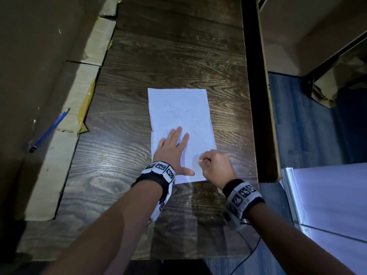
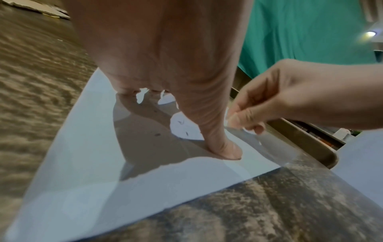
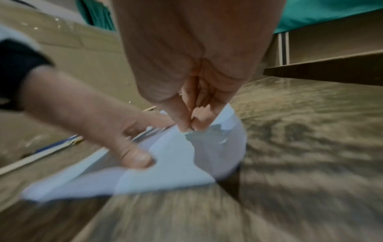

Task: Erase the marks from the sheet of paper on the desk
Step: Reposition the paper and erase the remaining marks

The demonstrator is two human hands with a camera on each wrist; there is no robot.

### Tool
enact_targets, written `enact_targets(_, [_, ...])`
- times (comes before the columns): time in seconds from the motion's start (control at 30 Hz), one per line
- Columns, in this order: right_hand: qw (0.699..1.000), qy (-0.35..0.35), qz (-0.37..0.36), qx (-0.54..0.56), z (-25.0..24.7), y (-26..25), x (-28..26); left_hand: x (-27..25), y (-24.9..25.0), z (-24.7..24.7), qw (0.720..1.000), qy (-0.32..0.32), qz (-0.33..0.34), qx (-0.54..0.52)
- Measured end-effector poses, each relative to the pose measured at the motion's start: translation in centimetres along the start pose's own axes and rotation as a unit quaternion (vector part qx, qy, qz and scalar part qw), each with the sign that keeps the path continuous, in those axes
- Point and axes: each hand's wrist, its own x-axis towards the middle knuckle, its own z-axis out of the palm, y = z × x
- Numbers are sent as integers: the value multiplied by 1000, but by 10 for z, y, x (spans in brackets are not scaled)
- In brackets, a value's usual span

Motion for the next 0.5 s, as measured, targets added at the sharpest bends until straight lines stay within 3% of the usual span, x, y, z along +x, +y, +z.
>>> enact_targets(0.17, [994,53,56,76,-10,1,36,-15,-3,3,1000,-9,12,-12])
enact_targets(0.3, [993,33,75,82,-1,2,32,-18,-2,-1,1000,3,14,2])
enact_targets(0.4, [996,27,48,70,3,2,23,-2,2,-11,999,41,22,-14])
enact_targets(0.5, [999,-6,15,38,10,-2,15,10,-1,-9,999,23,37,-9])
